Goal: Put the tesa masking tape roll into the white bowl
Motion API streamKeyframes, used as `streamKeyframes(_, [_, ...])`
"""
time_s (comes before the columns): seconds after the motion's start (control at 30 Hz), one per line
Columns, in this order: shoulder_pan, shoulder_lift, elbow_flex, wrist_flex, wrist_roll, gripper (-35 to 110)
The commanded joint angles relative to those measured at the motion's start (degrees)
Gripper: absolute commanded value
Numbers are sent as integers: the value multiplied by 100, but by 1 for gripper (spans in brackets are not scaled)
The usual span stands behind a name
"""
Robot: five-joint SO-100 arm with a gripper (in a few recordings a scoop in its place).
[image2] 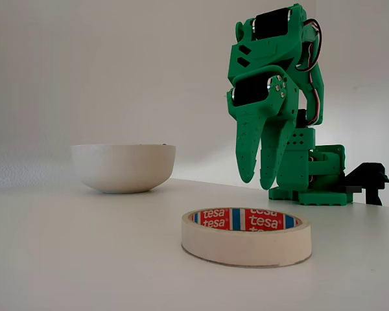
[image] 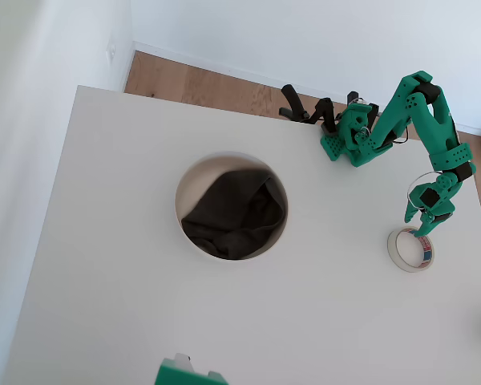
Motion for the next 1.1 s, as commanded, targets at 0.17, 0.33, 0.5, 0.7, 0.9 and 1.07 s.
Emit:
streamKeyframes(0.17, [-193,-352,-378,-246,387,12])
streamKeyframes(0.33, [-343,-562,-378,-360,527,12])
streamKeyframes(0.5, [-554,-659,-378,-413,668,12])
streamKeyframes(0.7, [-738,-853,-378,-519,765,12])
streamKeyframes(0.9, [-800,-879,-396,-536,844,10])
streamKeyframes(1.07, [-949,-879,-396,-536,879,9])
